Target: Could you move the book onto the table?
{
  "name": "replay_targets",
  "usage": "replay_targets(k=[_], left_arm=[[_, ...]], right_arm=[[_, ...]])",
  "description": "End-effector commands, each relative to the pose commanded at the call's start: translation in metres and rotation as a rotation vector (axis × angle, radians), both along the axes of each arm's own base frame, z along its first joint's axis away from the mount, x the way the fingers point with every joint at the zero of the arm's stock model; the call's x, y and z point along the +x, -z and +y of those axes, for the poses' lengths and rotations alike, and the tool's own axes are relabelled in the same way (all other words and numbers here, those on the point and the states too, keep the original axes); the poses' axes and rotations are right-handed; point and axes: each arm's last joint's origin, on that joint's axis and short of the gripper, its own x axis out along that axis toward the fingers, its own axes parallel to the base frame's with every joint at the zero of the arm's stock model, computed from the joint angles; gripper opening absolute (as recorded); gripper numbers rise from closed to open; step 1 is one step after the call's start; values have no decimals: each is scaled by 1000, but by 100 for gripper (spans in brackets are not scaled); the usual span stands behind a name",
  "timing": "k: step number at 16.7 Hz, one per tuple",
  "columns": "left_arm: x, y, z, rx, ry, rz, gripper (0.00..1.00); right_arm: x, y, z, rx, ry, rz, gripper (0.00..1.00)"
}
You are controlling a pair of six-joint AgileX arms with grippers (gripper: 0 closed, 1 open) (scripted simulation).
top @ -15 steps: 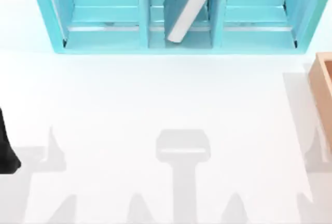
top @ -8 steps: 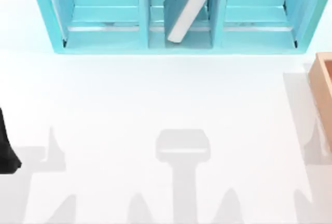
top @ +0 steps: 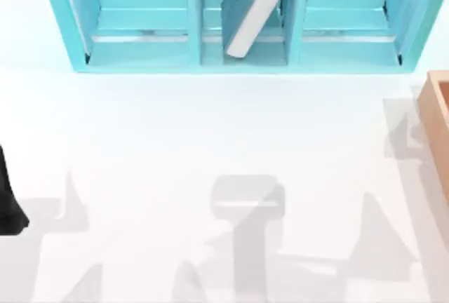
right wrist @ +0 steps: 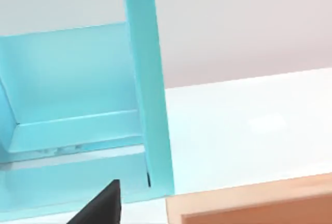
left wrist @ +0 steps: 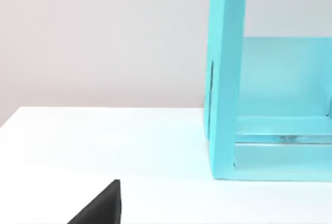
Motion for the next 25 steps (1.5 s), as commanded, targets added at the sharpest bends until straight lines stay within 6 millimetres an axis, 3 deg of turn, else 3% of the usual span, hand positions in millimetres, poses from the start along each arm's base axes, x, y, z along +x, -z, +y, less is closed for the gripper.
replay_targets(k=[6, 9, 11, 14, 19, 22, 25], left_arm=[[0, 0, 0, 0, 0, 0, 100], [0, 0, 0, 0, 0, 0, 100], [0, 0, 0, 0, 0, 0, 100], [0, 0, 0, 0, 0, 0, 100], [0, 0, 0, 0, 0, 0, 100], [0, 0, 0, 0, 0, 0, 100], [0, 0, 0, 0, 0, 0, 100]], right_arm=[[112, 5, 70, 105, 26, -66, 100], [149, 15, 115, 185, 25, -162, 100], [165, 34, 145, 224, 19, -191, 100], [174, 73, 190, 258, -2, -197, 100], [165, 127, 244, 291, -52, -184, 100], [159, 142, 259, 302, -72, -180, 100], [158, 144, 261, 304, -75, -179, 100]])
